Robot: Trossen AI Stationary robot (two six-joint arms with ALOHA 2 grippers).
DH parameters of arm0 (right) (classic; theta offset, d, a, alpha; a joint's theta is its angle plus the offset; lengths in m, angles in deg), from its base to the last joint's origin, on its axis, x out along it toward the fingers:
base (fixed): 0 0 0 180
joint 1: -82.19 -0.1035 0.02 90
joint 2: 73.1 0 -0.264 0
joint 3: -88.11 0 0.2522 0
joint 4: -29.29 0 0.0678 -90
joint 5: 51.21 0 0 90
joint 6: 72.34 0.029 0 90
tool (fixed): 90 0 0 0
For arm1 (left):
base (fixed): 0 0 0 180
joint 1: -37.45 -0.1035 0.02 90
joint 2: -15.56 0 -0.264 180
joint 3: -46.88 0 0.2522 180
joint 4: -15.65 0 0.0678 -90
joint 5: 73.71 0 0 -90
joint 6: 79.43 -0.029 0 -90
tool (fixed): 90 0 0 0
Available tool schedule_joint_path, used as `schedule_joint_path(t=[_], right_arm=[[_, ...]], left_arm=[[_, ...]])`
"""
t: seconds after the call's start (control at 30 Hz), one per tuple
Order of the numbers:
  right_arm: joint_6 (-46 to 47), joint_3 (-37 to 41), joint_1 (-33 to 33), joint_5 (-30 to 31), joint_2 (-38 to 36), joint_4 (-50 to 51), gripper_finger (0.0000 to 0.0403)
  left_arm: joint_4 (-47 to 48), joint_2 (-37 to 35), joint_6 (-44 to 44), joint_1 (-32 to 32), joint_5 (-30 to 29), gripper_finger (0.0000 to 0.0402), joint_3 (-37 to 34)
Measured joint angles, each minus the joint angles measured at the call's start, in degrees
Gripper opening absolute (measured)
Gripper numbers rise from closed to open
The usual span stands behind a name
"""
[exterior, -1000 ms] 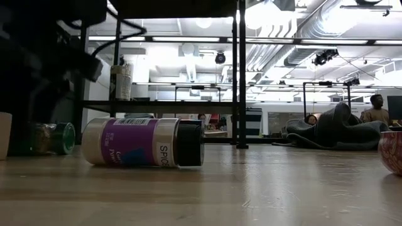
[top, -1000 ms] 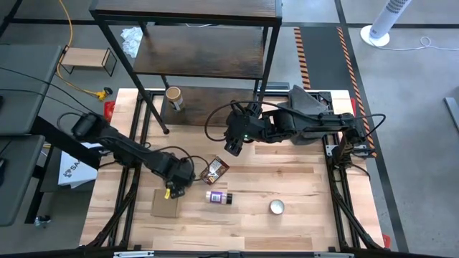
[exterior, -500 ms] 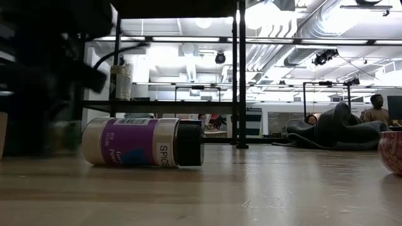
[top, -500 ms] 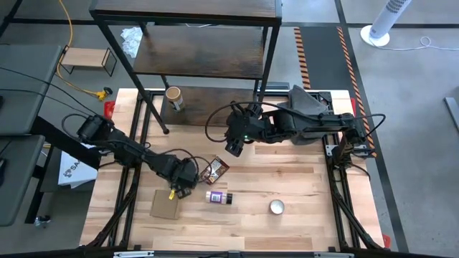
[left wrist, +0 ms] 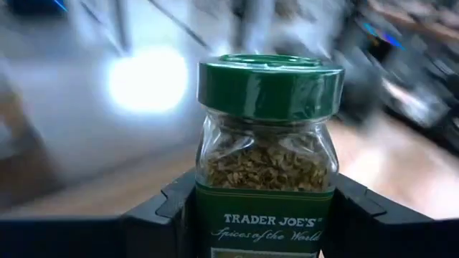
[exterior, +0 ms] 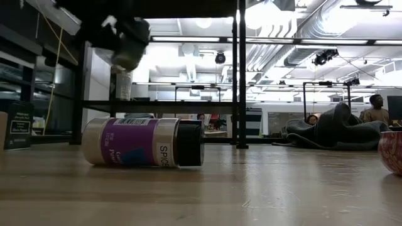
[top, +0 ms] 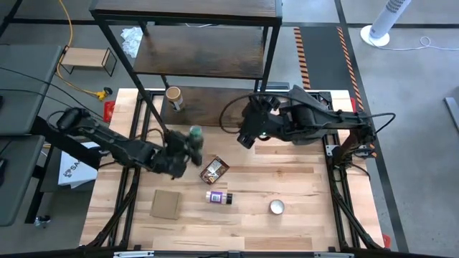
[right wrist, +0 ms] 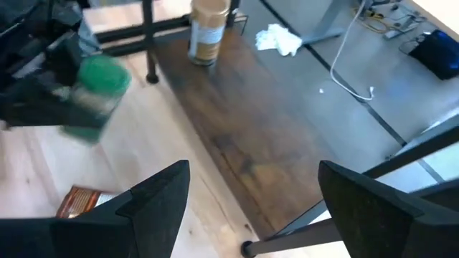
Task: Shelf spices
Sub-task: Put the green seasoning bottle on the shelf
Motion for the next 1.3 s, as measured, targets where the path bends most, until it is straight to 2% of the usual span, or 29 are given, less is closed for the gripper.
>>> schedule_joint_path(t=[0.1,0.23,0.33,0.5,0.7,0.87,1.0,1.3], right_arm=[[0.8,0.0,0.0,0.6,-0.4,-0.2,0.0303],[1.7,0.0,-0.1,0.4,-0.4,-0.8,0.0303],[3.0,0.0,-0.3,0.3,-0.4,-0.9,0.0303],[3.9,0.0,-0.3,-0.3,-0.4,-0.9,0.0303],[4.0,0.0,-0.3,-0.3,-0.4,-2.0,0.0303],[3.9,0.0,-0.3,-0.4,-0.4,-2.4,0.0303],[3.9,0.0,-0.3,-0.7,-0.4,-2.4,0.0303],[3.2,0.0,-0.3,-0.7,-0.4,-2.4,0.0303]], left_arm=[[-6.2,0.9,-8.0,-5.4,-5.5,0.0188,0.0],[-12.2,4.0,-16.3,-13.3,-6.4,0.0188,0.0],[-14.6,6.5,-17.0,-18.1,-8.5,0.0188,-0.1],[-15.7,11.5,-14.6,-23.8,-8.4,0.0188,-0.1],[-19.0,15.4,-13.7,-27.0,-8.9,0.019,-0.1],[-19.6,16.3,-13.8,-29.5,-10.0,0.0219,-0.1],[-19.6,16.5,-16.6,-31.6,-9.9,0.0227,-0.1],[-20.1,15.3,-22.6,-32.4,-4.0,0.0232,0.1]])
